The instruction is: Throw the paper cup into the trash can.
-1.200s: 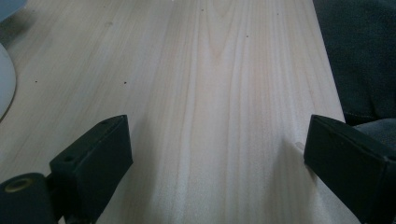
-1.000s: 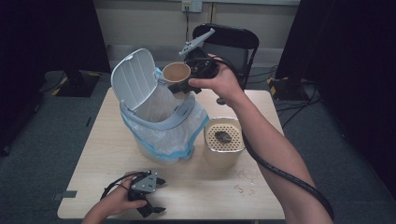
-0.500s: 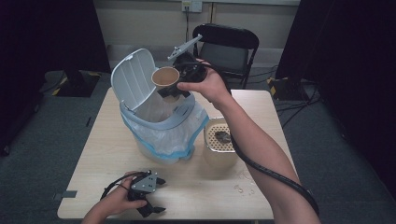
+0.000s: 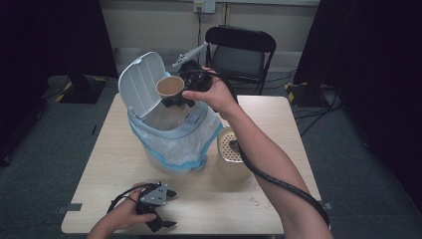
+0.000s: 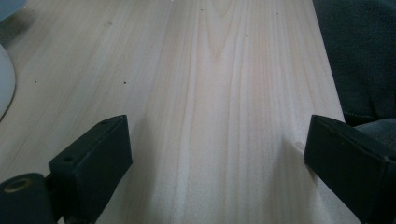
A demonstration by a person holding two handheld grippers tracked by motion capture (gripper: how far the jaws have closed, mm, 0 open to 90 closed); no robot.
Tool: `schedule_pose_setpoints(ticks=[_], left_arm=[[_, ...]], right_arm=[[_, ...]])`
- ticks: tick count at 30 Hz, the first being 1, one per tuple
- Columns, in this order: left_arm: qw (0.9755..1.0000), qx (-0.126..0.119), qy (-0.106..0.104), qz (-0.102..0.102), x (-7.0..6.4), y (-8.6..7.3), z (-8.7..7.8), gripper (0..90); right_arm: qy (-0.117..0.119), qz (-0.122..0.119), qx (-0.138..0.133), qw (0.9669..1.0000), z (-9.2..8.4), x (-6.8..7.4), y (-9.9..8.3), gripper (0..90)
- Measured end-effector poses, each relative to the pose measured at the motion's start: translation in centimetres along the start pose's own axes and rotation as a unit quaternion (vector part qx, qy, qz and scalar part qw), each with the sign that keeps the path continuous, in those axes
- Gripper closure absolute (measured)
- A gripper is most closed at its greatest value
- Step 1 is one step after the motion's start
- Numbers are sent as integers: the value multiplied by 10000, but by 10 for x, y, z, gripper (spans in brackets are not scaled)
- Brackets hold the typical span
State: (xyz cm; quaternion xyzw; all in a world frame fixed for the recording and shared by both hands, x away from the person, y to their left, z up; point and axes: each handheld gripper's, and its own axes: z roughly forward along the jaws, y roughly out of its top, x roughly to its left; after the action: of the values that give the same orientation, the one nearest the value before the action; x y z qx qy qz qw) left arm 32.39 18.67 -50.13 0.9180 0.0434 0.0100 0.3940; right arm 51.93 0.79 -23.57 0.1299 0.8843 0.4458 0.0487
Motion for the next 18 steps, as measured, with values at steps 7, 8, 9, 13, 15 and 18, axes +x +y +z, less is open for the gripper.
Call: schedule_pose_setpoints(ticks=[7, 8, 9, 13, 15, 18], left_arm=[[10000, 3, -1, -7, 0, 0, 0, 68], [10000, 1, -3, -4, 0, 0, 0, 68], [10000, -23, 1, 9, 0, 0, 0, 68], [10000, -24, 22, 30, 0, 0, 0, 68], [10000, -24, 22, 29, 0, 0, 0, 68], [10000, -21, 23, 32, 0, 0, 0, 68]], right_arm=[[-108, -152, -17, 9998, -7, 2, -3, 145], [-71, -152, -61, 9998, -13, 3, -6, 143], [-71, -152, -61, 9998, -13, 3, -6, 143], [-88, -121, -104, 9998, -27, 6, -14, 143], [-49, -59, -142, 9999, -35, 7, -18, 143], [-56, -58, -97, 9999, -49, 11, -28, 143]])
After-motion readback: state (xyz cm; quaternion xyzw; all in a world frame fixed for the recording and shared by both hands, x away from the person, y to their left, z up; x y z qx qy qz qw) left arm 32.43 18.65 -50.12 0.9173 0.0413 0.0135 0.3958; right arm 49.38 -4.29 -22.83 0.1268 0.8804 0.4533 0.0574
